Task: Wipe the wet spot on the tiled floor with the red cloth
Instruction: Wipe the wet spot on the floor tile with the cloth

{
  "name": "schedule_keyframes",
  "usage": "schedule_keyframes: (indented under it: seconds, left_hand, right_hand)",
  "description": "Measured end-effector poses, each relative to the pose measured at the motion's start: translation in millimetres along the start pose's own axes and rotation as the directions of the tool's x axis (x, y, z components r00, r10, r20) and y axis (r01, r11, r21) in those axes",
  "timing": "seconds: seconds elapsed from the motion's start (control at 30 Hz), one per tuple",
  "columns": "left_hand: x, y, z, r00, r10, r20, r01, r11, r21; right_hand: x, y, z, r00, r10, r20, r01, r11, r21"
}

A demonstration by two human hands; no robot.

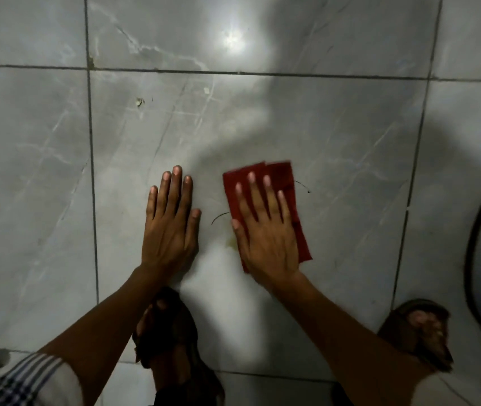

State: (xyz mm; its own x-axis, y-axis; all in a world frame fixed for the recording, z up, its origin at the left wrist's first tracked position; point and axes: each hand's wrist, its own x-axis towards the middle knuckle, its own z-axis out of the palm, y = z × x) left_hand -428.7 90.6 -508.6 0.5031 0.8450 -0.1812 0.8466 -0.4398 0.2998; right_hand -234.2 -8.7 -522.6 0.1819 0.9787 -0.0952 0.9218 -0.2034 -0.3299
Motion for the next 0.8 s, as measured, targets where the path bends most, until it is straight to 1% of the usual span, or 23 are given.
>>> schedule_keyframes:
  seconds: [0.03, 0.07, 0.13, 0.2, 0.23, 0.27, 0.33, 0.43, 0.5, 0.57, 0.63, 0.7, 0.77, 0.8]
  left_hand:
    - [1.2, -1.8, -2.3, 1.000, 0.002, 0.016, -0.002, 1.000, -0.017]
    - [1.9, -3.0, -4.2, 0.999, 0.007, 0.031, -0.006, 1.000, -0.030]
    - [2.8, -4.0, -5.8, 0.999, 0.009, 0.051, -0.007, 0.999, -0.032]
    - [2.3, -5.6, -7.0, 0.998, 0.008, 0.065, -0.006, 1.000, -0.030]
    - [2.3, -6.0, -7.0, 0.998, 0.014, 0.065, -0.012, 0.999, -0.031]
    - [2.2, -5.7, -6.8, 0.998, 0.018, 0.065, -0.016, 0.999, -0.028]
    - [2.1, -8.7, -6.9, 0.997, 0.021, 0.070, -0.019, 0.999, -0.031]
    - [3.8, -10.0, -7.7, 0.997, 0.035, 0.069, -0.032, 0.999, -0.037]
    - [5.3, -8.1, -9.0, 0.997, 0.028, 0.069, -0.024, 0.998, -0.063]
    - [4.8, -5.6, -9.8, 0.998, 0.020, 0.066, -0.015, 0.997, -0.074]
    - [5.3, -5.6, -10.1, 0.997, 0.022, 0.069, -0.017, 0.997, -0.079]
    - [5.9, -7.2, -11.6, 0.997, 0.030, 0.076, -0.023, 0.996, -0.088]
    - [5.8, -8.2, -13.2, 0.997, 0.035, 0.075, -0.029, 0.996, -0.086]
    - [5.6, -8.5, -13.1, 0.997, 0.038, 0.072, -0.032, 0.995, -0.090]
  right_hand:
    - [-24.2, -0.7, -0.5, 1.000, -0.011, 0.020, 0.011, 1.000, -0.002]
    - [-52.1, 0.8, -1.8, 1.000, 0.018, 0.025, -0.018, 1.000, 0.003]
    - [-94.4, 7.4, -10.4, 0.985, 0.174, -0.002, -0.174, 0.983, -0.051]
    - [-93.0, 20.6, -17.3, 0.934, 0.356, -0.035, -0.358, 0.927, -0.113]
    - [-75.1, 26.8, -19.0, 0.909, 0.414, -0.048, -0.417, 0.902, -0.111]
    - [-49.7, 31.2, -20.9, 0.895, 0.442, -0.057, -0.446, 0.889, -0.107]
    - [2.8, 29.1, -18.9, 0.897, 0.434, -0.082, -0.440, 0.894, -0.088]
    - [40.8, -3.4, -8.0, 0.943, 0.322, -0.081, -0.327, 0.944, -0.053]
    - [28.1, -31.5, -1.2, 0.973, 0.231, -0.021, -0.232, 0.972, -0.034]
    - [-7.6, -48.6, 2.8, 0.989, 0.148, 0.033, -0.146, 0.989, -0.035]
    - [-53.0, -47.7, 5.3, 0.993, 0.116, 0.038, -0.115, 0.993, -0.008]
    - [-83.7, -29.6, -2.9, 0.986, 0.168, 0.010, -0.168, 0.986, -0.016]
    - [-76.8, 2.8, -15.0, 0.950, 0.311, -0.015, -0.311, 0.947, -0.082]
    - [-59.7, 17.7, -20.0, 0.919, 0.393, -0.029, -0.394, 0.914, -0.094]
